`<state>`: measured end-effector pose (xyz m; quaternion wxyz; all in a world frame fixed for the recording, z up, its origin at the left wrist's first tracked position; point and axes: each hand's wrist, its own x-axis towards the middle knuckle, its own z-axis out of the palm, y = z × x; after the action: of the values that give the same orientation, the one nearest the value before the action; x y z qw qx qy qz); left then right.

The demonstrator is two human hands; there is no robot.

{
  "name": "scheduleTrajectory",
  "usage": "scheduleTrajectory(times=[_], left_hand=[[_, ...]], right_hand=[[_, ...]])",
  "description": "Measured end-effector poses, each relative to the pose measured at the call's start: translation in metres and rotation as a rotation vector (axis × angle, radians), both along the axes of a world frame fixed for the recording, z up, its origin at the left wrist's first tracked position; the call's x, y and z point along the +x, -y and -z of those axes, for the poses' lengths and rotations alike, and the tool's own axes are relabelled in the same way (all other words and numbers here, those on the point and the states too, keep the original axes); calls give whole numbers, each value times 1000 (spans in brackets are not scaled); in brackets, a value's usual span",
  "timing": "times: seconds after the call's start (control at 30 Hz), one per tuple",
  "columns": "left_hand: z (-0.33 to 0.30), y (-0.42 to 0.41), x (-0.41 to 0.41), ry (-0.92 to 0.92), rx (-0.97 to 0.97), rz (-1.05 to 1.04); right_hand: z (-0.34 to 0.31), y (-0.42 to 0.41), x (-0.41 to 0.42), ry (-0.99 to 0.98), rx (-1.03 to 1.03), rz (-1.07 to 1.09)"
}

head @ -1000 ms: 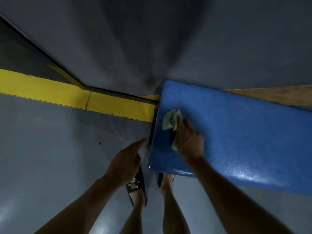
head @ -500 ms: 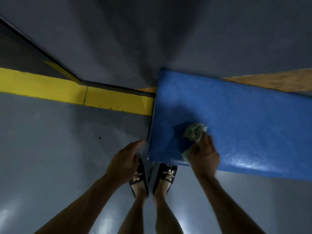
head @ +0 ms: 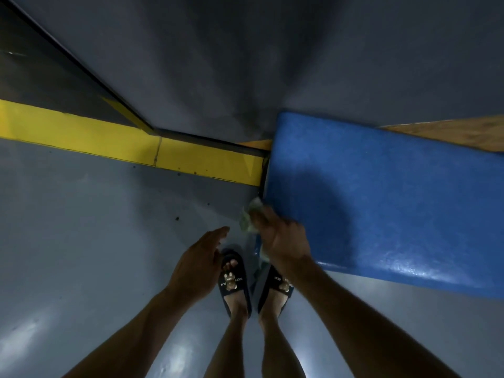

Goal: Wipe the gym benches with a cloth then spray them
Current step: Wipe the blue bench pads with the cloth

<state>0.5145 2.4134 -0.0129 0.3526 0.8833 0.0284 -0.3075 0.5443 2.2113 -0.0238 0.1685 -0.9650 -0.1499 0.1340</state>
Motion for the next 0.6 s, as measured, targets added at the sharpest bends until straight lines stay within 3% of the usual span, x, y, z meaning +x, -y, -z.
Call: scheduleTrajectory(times=[0.1, 0.23, 0.3, 0.47, 0.53, 0.6], left_hand=[[-6, 5, 1, -3, -18, -3], [-7, 9, 3, 5, -35, 10], [-6, 14, 4, 0, -44, 12], [-6, 34, 7, -1, -84, 50], [-7, 41, 8, -5, -97, 56], [-8, 48, 10, 23, -109, 75]], right_hand=[[2, -8, -38, -70, 58, -99], [0, 25, -35, 9, 78, -235], [-5, 62, -33, 53, -4, -192], [-38, 175, -42, -132, -341, 480], [-43, 193, -53, -288, -365, 760], [-38, 178, -61, -259, -313, 932]])
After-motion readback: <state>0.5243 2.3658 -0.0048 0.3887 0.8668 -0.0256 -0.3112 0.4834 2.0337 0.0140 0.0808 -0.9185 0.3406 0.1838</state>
